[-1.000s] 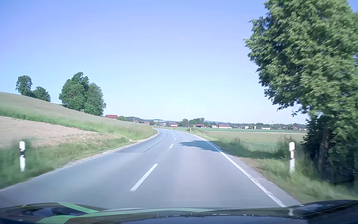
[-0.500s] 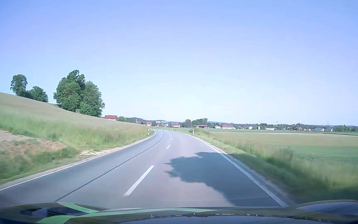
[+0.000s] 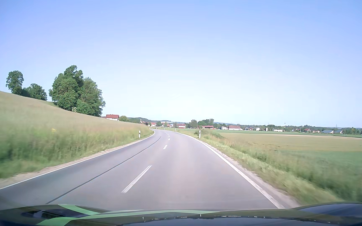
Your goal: Follow the waypoints while adhering to traffic rules and regulations
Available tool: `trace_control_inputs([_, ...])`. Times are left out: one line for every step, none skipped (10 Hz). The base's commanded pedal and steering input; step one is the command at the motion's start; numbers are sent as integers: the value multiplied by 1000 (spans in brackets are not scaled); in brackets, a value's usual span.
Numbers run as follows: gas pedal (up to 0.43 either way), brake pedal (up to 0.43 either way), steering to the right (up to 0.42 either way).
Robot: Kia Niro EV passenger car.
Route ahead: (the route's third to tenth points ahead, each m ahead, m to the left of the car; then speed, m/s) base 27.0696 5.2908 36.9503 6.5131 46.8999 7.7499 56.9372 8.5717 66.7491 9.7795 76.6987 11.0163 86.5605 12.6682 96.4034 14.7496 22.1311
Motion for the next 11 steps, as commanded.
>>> trace_control_inputs([59, 0, -12])
trace_control_inputs([67, 0, -14])
trace_control_inputs([98, 0, -19])
trace_control_inputs([138, 0, -24])
trace_control_inputs([150, 0, -24])
trace_control_inputs([157, 0, -23])
trace_control_inputs([157, 0, -22])
trace_control_inputs([157, 0, -21])
trace_control_inputs([157, 0, -20])
trace_control_inputs([157, 0, -19])
trace_control_inputs([157, 0, -19])
